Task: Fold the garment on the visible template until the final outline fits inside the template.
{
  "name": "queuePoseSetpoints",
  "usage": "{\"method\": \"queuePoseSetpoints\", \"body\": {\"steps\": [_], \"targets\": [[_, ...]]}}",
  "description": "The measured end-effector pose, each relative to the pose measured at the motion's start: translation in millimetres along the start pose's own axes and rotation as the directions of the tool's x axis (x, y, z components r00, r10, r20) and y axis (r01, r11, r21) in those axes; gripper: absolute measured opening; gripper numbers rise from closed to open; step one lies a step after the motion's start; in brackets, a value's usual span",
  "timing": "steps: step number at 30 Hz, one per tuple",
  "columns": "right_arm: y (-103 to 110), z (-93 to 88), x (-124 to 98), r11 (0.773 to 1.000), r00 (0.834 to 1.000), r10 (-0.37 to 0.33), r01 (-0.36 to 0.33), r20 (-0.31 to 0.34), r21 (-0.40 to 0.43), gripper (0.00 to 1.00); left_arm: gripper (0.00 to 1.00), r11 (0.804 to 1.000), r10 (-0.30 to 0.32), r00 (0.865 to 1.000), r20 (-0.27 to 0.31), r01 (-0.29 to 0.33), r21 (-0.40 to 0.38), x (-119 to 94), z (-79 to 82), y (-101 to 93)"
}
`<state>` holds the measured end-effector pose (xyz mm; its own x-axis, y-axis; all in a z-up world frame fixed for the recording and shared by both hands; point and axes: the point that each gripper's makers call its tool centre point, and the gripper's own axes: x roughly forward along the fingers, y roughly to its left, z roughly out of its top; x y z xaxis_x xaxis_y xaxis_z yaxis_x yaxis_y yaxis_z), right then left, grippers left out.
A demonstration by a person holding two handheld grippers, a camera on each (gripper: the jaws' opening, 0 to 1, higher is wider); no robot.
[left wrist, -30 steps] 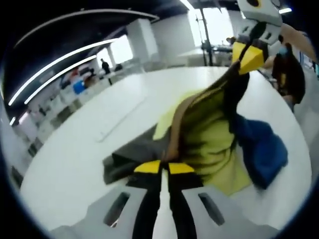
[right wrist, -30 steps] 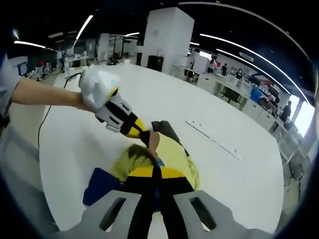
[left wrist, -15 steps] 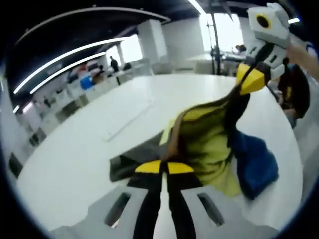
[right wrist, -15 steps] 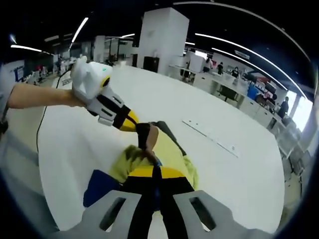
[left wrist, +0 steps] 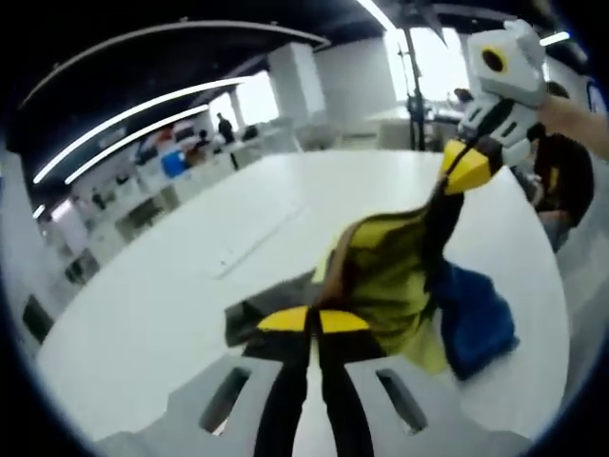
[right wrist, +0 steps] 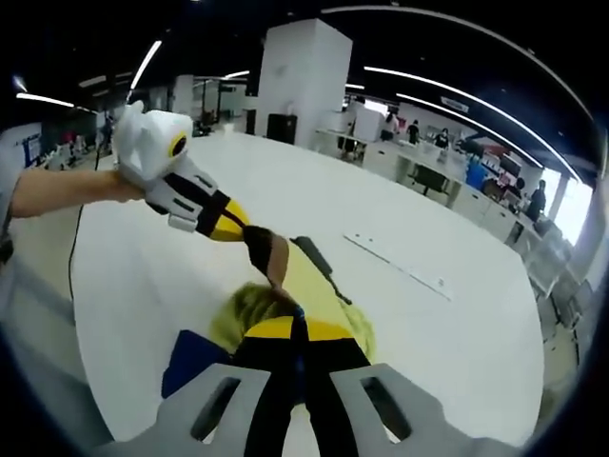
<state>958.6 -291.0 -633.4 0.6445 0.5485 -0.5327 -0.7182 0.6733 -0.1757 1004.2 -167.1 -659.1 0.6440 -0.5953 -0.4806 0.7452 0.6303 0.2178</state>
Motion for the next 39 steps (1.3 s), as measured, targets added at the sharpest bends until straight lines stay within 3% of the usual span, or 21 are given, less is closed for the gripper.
{"method": "queuePoseSetpoints", "body": {"steps": [16,26,31,39], "targets": [[-5.3,25.0,-12.8,0.999,0.999,-0.002,0.0,0.049,0.041,0.01,0.0,1.0,0.021,1.0,-0.007,-0.021,0.016,-33.8,28.9,1.9],[-9.1,51.9,-27.5,1.0,0.995,-0.014,0.011,0.099,0.025,0.01,0.0,0.998,0.059,0.998,0.019,-0.059,0.022,-63.1,59.8,7.0],[-12.7,72.1,-36.3,1.0,0.99,-0.03,0.028,0.141,0.012,0.01,0.0,0.996,0.092,0.995,0.045,-0.092,-0.012,-77.4,77.0,12.1],[-13.0,91.2,-46.7,1.0,0.983,-0.021,0.02,0.182,0.005,0.01,0.0,0.995,0.104,0.994,0.036,-0.104,-0.004,-91.4,86.9,15.4]]}}
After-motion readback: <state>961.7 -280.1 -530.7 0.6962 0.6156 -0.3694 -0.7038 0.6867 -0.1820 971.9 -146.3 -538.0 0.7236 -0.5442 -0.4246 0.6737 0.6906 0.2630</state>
